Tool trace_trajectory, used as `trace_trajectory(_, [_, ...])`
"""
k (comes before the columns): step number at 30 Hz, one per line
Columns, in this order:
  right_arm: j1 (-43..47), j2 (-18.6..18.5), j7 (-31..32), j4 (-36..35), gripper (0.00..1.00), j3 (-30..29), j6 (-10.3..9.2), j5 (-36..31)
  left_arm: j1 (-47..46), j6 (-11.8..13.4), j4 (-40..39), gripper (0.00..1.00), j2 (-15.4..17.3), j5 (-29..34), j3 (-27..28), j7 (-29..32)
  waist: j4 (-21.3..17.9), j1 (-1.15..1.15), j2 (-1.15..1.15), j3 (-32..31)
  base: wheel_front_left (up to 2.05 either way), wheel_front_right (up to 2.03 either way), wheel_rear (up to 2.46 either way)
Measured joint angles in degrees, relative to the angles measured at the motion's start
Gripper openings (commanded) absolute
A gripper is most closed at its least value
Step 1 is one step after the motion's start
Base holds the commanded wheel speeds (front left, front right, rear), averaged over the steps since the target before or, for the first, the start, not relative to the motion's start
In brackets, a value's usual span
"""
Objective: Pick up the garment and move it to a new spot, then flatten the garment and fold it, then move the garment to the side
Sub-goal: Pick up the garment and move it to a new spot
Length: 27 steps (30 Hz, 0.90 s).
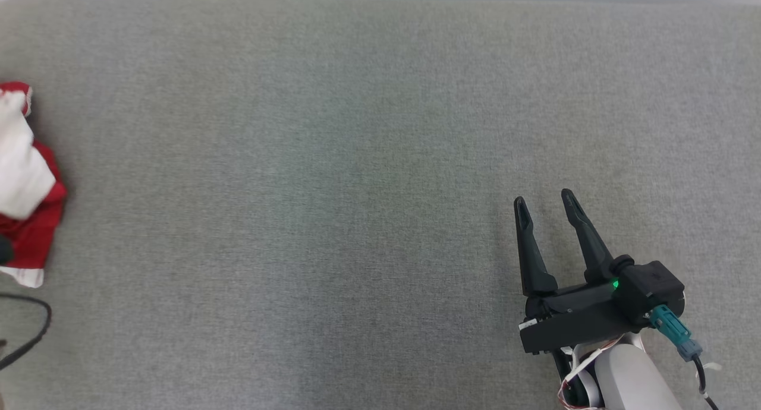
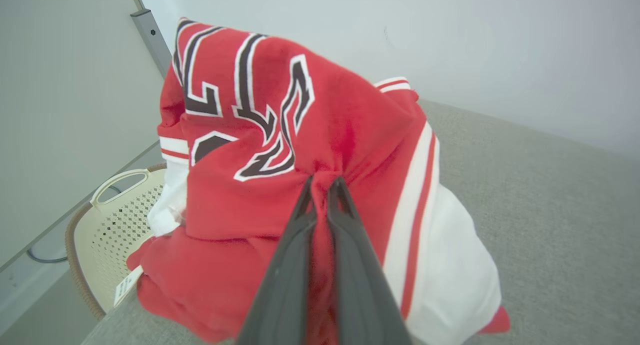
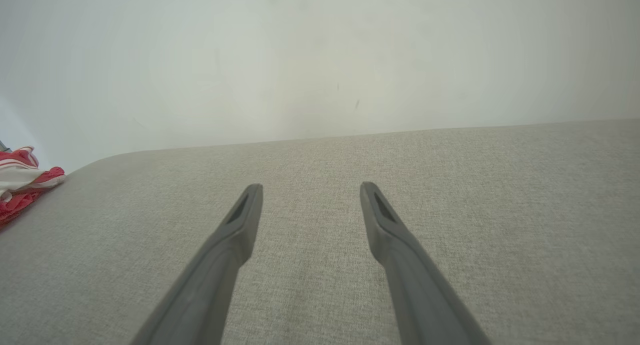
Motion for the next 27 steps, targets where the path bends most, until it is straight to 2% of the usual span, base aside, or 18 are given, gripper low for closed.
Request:
trace_trajectory(6, [0.5,0.0,0.0,0.1,1.00,-0.1,0.00,0.5,-1.3,-0.4,-6.8,0.00,1.0,0.3,-1.3,-2.8,1.0,0.00,0.00,-1.9,0.00,0.00,0.00])
trace_trajectory(15, [1.3,0.0,0.0,0.6,1.00,0.1,0.00,2.0,-2.0,-0.8,-23.8,0.00,0.9,1.6,-3.0,-3.5,1.4,-0.01,0.00,-4.5,0.00,0.00,0.00])
trace_trajectory(18, [1.6,0.0,0.0,0.7,1.00,0.0,0.00,2.6,-1.9,-0.1,-30.0,0.00,-0.4,1.9,-4.1,-2.8,0.7,-0.01,0.00,-5.0,0.00,0.00,0.00])
trace_trajectory(27, [2.5,0.0,0.0,1.0,1.00,-0.4,0.00,4.5,0.4,0.9,-48.6,0.00,-4.7,1.5,-7.9,4.3,-3.1,0.00,0.00,-5.9,0.00,0.00,0.00])
